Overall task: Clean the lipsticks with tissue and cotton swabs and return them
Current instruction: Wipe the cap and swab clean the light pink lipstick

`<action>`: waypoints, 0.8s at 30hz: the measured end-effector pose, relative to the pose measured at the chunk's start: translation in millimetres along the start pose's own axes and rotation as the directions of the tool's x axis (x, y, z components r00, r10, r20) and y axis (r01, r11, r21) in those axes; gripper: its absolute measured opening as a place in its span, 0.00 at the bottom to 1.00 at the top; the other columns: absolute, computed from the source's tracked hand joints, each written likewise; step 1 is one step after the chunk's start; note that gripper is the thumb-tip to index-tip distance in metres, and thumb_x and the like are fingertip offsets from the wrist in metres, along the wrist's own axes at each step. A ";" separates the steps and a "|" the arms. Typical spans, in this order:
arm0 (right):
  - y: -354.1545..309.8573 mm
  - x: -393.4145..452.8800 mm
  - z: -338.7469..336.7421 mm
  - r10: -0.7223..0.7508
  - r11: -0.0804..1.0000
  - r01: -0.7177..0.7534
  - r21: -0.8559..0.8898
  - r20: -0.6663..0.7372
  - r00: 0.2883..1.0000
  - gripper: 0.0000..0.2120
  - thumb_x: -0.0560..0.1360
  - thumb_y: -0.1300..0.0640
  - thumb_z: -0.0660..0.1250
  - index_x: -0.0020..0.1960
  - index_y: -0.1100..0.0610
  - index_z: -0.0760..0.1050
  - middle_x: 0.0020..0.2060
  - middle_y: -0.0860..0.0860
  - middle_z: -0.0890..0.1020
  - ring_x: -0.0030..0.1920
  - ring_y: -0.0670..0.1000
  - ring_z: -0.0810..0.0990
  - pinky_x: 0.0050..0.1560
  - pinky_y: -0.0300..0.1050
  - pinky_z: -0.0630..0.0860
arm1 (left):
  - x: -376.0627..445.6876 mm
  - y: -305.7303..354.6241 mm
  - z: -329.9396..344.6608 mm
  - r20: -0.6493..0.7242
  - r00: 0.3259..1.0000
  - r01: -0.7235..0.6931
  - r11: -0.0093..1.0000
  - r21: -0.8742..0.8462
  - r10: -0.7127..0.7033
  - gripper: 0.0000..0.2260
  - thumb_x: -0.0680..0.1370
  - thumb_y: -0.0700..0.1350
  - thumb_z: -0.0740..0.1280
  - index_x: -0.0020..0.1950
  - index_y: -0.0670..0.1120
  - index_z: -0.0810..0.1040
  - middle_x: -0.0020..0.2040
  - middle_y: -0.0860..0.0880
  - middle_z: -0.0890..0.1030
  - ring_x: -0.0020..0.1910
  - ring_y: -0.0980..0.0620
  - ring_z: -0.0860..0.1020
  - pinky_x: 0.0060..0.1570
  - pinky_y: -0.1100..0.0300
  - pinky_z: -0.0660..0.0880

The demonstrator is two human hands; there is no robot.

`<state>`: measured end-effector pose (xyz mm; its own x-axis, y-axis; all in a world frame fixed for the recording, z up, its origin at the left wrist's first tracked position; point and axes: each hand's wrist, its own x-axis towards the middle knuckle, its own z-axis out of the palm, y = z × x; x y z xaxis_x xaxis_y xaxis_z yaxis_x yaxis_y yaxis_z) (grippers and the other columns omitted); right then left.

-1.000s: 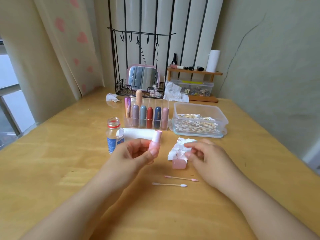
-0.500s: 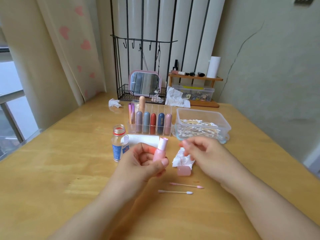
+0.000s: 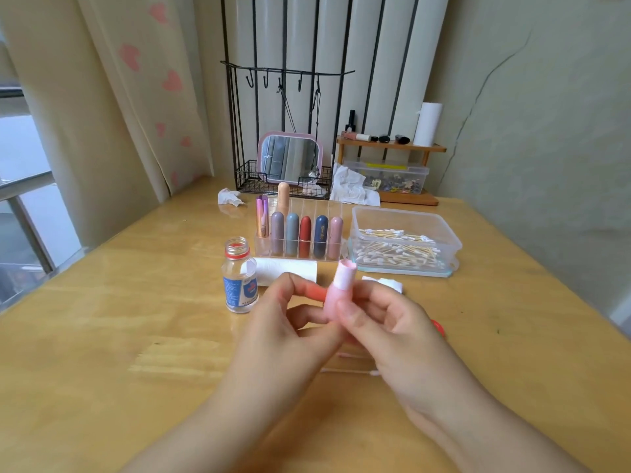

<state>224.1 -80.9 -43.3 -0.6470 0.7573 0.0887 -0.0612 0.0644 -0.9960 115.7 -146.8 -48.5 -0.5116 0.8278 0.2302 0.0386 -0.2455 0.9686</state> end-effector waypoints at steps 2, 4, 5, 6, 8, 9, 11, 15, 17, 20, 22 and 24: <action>0.1 2.2 -3.5 -0.015 0.999 0.016 0.033 -0.018 1.000 0.15 0.74 0.42 0.66 0.50 0.53 0.81 0.45 0.55 0.84 0.46 0.49 0.82 0.52 0.51 0.76 | 0.4 0.6 -2.2 0.053 0.999 0.003 0.996 -0.088 0.002 0.06 0.72 0.35 0.72 0.45 0.42 0.79 0.35 0.45 0.84 0.36 0.54 0.82 0.40 0.65 0.78; -1.2 3.9 -3.3 0.014 0.974 -0.011 0.228 -0.008 1.000 0.12 0.73 0.48 0.63 0.49 0.52 0.83 0.44 0.56 0.83 0.42 0.49 0.80 0.51 0.50 0.73 | 1.5 -2.1 -4.7 0.078 0.996 -0.037 0.995 -0.096 0.045 0.03 0.74 0.37 0.70 0.44 0.44 0.83 0.37 0.44 0.84 0.36 0.54 0.80 0.42 0.65 0.76; -2.6 4.2 -1.9 0.030 0.942 -0.032 0.334 0.011 0.999 0.13 0.72 0.51 0.62 0.49 0.53 0.83 0.43 0.55 0.83 0.41 0.50 0.78 0.47 0.46 0.72 | 2.1 -3.3 -4.7 0.086 0.994 -0.057 0.995 -0.083 0.064 0.02 0.72 0.41 0.71 0.43 0.45 0.84 0.37 0.44 0.83 0.35 0.54 0.79 0.41 0.65 0.76; -3.9 4.1 -0.2 0.048 0.906 -0.054 0.419 0.024 0.999 0.14 0.72 0.53 0.61 0.50 0.55 0.83 0.41 0.55 0.81 0.40 0.50 0.76 0.43 0.42 0.71 | 2.5 -4.0 -4.8 0.085 0.994 -0.065 0.995 -0.070 0.071 0.04 0.69 0.44 0.71 0.42 0.47 0.84 0.36 0.45 0.82 0.34 0.54 0.77 0.41 0.66 0.75; -5.2 2.9 2.8 0.089 0.845 -0.090 0.526 0.027 0.996 0.15 0.71 0.55 0.60 0.52 0.59 0.81 0.36 0.56 0.77 0.35 0.50 0.73 0.35 0.39 0.69 | 4.7 -6.8 -5.9 0.069 0.995 -0.061 0.995 -0.073 0.066 0.05 0.66 0.46 0.71 0.40 0.50 0.83 0.34 0.49 0.81 0.34 0.55 0.76 0.39 0.66 0.74; -5.6 2.1 4.2 0.112 0.827 -0.109 0.552 0.029 0.993 0.16 0.71 0.55 0.60 0.52 0.62 0.79 0.34 0.56 0.75 0.32 0.49 0.72 0.32 0.39 0.68 | 6.5 -8.5 -7.6 0.052 0.997 -0.055 0.995 -0.086 0.060 0.06 0.64 0.47 0.73 0.39 0.49 0.83 0.34 0.49 0.81 0.34 0.55 0.75 0.39 0.66 0.73; -6.0 0.6 6.4 0.148 0.807 -0.140 0.573 0.033 0.988 0.15 0.72 0.54 0.60 0.52 0.63 0.77 0.30 0.55 0.73 0.28 0.49 0.71 0.28 0.38 0.67 | 10.3 -11.4 -12.3 0.035 0.999 -0.029 0.991 -0.130 0.034 0.09 0.62 0.47 0.75 0.40 0.49 0.82 0.38 0.49 0.80 0.36 0.54 0.75 0.40 0.64 0.74; -6.7 -2.0 9.0 0.185 0.790 -0.178 0.587 0.048 0.982 0.15 0.76 0.54 0.59 0.51 0.64 0.76 0.28 0.55 0.73 0.26 0.49 0.69 0.25 0.37 0.65 | 12.8 -10.8 -16.8 0.142 0.990 0.024 0.973 -0.229 0.009 0.08 0.65 0.41 0.72 0.43 0.45 0.83 0.39 0.45 0.80 0.36 0.53 0.77 0.42 0.63 0.75; -6.8 -2.8 10.0 0.196 0.792 -0.195 0.579 0.061 0.979 0.16 0.77 0.53 0.58 0.52 0.65 0.76 0.28 0.55 0.73 0.25 0.48 0.69 0.24 0.37 0.66 | 11.6 -9.9 -17.0 0.226 0.973 0.004 0.971 -0.238 0.051 0.11 0.67 0.43 0.73 0.47 0.43 0.83 0.37 0.42 0.79 0.37 0.50 0.77 0.43 0.57 0.75; -9.0 -4.3 10.2 0.214 0.787 -0.226 0.574 0.089 0.973 0.17 0.78 0.52 0.58 0.53 0.64 0.78 0.26 0.54 0.72 0.24 0.47 0.68 0.23 0.36 0.64 | 10.9 -9.9 -18.5 0.270 0.960 -0.005 0.970 -0.245 0.073 0.16 0.68 0.47 0.71 0.53 0.42 0.82 0.34 0.43 0.78 0.37 0.47 0.76 0.47 0.48 0.72; -11.4 -6.0 11.1 0.225 0.777 -0.256 0.575 0.126 0.966 0.18 0.77 0.51 0.58 0.52 0.60 0.82 0.25 0.53 0.71 0.23 0.47 0.66 0.23 0.35 0.62 | 11.5 -9.5 -19.8 0.276 0.958 -0.011 0.974 -0.225 0.075 0.18 0.68 0.48 0.71 0.55 0.41 0.81 0.35 0.46 0.79 0.39 0.49 0.76 0.52 0.48 0.70; -12.5 -8.2 12.1 0.229 0.768 -0.283 0.575 0.165 0.959 0.18 0.75 0.50 0.58 0.51 0.57 0.84 0.24 0.52 0.69 0.22 0.46 0.64 0.23 0.35 0.61 | 11.6 -7.6 -20.5 0.290 0.954 -0.009 0.973 -0.229 0.077 0.17 0.69 0.49 0.71 0.54 0.41 0.81 0.38 0.50 0.82 0.41 0.51 0.78 0.55 0.50 0.69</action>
<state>221.0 -95.8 -31.5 -0.7604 0.6336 -0.1427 -0.3008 -0.5382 -0.7873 91.9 -145.7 -55.1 -0.2362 0.9170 0.3215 -0.1545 -0.3621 0.9192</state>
